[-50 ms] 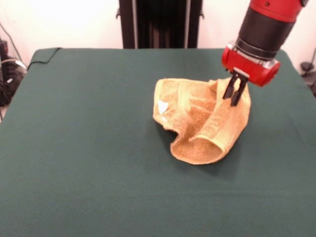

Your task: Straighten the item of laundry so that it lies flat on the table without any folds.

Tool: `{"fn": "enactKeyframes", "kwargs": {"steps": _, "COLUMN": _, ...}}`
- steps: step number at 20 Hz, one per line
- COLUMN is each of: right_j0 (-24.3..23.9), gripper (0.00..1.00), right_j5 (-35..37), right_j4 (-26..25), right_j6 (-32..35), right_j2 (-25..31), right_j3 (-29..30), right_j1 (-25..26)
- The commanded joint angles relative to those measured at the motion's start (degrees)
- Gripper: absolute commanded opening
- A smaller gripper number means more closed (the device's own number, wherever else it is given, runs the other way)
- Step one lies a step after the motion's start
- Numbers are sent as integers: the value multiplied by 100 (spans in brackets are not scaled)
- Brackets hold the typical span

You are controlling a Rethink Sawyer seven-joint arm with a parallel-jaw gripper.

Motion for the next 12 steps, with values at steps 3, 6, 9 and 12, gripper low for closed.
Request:
{"fn": "enactKeyframes", "kwargs": {"steps": 3, "right_j0": 298, "gripper": 0, "right_j5": 1027, "right_j4": 669, "right_j6": 1831, "right_j2": -83, "right_j3": -662, "right_j1": 668}}
{"fn": "enactKeyframes", "kwargs": {"steps": 6, "right_j0": 358, "gripper": 0, "right_j5": 1256, "right_j4": 820, "right_j6": 1934, "right_j2": -184, "right_j3": -879, "right_j1": 777}}
{"fn": "enactKeyframes", "kwargs": {"steps": 9, "right_j0": 386, "gripper": 0, "right_j5": 1379, "right_j4": 950, "right_j6": 1983, "right_j2": -247, "right_j3": -1030, "right_j1": 868}}
{"fn": "enactKeyframes", "kwargs": {"steps": 12, "right_j0": 398, "gripper": 0, "right_j5": 1388, "right_j4": 1069, "right_j6": 1992, "right_j2": -274, "right_j3": -1027, "right_j1": 890}}
